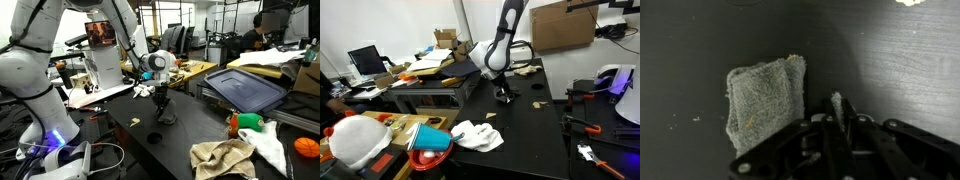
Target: Move the grey towel to the right and unfold it
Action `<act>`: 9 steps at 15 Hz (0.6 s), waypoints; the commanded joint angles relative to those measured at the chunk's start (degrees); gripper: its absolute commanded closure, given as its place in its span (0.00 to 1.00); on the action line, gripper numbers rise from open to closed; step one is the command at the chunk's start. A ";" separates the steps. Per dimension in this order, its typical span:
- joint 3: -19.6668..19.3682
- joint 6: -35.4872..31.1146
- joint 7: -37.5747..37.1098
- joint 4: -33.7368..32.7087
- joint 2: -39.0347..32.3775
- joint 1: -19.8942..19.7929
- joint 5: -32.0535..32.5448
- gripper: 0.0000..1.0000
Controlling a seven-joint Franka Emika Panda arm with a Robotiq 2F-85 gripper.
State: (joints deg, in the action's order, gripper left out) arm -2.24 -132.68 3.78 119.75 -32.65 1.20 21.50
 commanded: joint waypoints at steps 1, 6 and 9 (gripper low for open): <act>2.27 3.95 3.90 1.52 6.10 -2.01 -6.83 1.00; 5.10 16.72 13.09 -0.90 15.17 -5.24 -19.16 0.98; 4.66 23.79 16.02 -3.80 19.07 -5.85 -24.00 0.98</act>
State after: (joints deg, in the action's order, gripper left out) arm 2.17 -115.29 16.55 117.46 -17.97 -3.49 1.49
